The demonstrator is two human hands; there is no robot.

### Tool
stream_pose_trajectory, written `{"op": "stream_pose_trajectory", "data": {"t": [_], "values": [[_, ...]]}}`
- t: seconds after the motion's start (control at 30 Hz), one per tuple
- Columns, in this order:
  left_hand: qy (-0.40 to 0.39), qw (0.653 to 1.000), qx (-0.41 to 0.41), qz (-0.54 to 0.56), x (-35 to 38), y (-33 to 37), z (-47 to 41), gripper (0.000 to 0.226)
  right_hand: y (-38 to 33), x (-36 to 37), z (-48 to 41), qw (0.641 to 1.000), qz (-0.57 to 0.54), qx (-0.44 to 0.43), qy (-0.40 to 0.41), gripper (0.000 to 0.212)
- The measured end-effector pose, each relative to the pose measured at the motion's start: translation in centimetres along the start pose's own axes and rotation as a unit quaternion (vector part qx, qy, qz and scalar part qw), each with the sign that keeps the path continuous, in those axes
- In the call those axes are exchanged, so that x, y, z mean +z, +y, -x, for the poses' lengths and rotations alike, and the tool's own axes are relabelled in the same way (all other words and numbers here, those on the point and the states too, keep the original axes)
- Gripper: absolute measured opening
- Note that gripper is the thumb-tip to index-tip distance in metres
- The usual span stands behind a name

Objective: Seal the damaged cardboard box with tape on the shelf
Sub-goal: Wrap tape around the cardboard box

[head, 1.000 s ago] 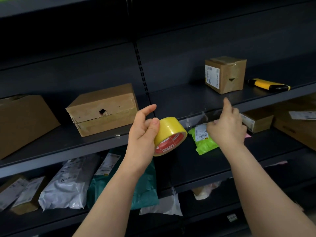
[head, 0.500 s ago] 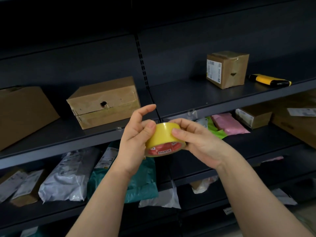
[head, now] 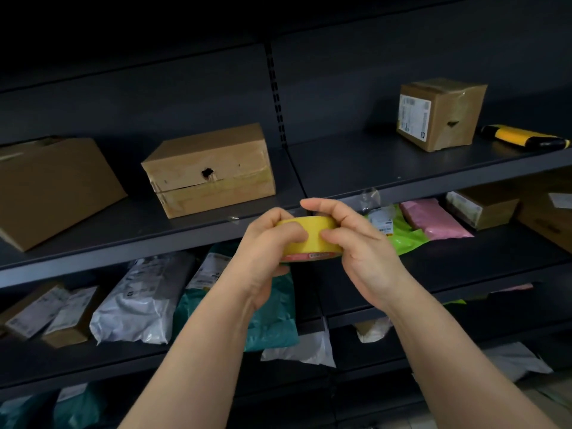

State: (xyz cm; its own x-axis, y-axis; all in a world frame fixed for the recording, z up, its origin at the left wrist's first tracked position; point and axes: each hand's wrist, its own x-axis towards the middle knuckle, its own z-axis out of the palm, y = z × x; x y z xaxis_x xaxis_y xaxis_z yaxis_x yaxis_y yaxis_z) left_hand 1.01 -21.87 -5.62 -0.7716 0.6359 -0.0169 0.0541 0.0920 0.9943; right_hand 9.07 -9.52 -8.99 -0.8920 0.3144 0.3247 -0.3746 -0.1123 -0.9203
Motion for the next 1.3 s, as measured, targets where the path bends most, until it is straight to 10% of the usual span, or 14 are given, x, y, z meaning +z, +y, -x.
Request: {"op": "stream_pose_trajectory", "data": {"t": [1.3], "values": [[0.0,0.997,0.074,0.009,-1.5,-0.6,1.8,0.04,-1.6,0.5,-0.5,0.999,-0.018,-0.03,-0.018,0.048]]}}
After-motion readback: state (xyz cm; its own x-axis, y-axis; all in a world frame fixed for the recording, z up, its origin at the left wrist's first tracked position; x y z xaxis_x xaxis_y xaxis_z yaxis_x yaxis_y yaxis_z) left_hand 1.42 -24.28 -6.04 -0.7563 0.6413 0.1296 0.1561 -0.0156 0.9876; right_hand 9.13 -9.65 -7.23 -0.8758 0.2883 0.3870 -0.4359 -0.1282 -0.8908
